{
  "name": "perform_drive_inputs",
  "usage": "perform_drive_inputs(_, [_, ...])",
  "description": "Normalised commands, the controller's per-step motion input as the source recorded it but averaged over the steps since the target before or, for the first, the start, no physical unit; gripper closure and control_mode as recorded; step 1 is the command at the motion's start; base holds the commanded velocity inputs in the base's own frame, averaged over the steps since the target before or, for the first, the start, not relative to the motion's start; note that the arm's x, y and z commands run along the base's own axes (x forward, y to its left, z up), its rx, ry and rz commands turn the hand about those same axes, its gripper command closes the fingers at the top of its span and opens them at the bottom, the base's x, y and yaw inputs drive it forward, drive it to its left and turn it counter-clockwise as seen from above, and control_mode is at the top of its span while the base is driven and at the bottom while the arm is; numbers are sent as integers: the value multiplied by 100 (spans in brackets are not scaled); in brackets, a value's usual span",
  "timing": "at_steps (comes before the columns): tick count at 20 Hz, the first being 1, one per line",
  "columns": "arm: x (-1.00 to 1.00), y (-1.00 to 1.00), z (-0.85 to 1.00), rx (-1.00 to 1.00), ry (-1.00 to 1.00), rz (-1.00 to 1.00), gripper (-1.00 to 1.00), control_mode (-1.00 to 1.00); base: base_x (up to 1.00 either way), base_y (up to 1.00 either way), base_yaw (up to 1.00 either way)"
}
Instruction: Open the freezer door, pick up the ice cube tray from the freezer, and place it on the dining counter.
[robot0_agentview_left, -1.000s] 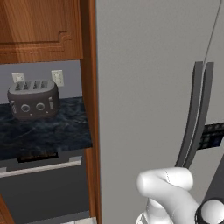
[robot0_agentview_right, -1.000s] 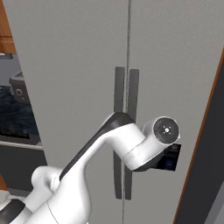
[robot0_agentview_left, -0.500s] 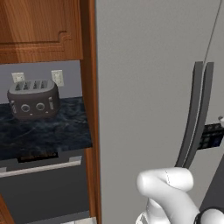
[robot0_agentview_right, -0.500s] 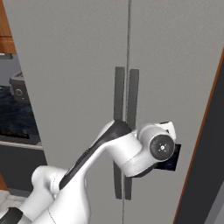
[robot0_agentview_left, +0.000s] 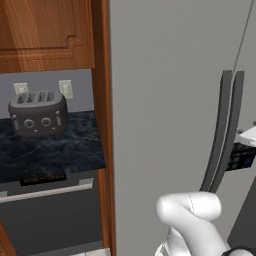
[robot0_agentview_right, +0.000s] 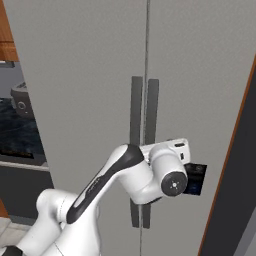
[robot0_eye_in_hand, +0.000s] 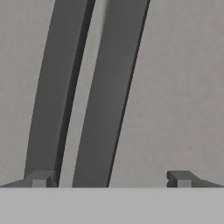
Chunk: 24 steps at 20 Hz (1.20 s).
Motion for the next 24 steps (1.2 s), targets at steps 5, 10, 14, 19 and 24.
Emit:
perform_drive_inputs(5, [0, 6, 0, 19, 0, 0, -100, -100, 0, 0, 0])
perform_drive_inputs(10, [24, 0, 0, 18, 0, 0, -100, -100, 0, 0, 0])
perform_drive_inputs(14, [32, -1, 0, 11, 0, 0, -100, -100, 0, 0, 0])
perform_drive_inputs(19, [11, 0, 0, 7, -8, 1, -100, -100, 0, 0, 0])
perform_drive_inputs(24, [24, 0, 0, 5, -8, 2, -100, -100, 0, 0, 0])
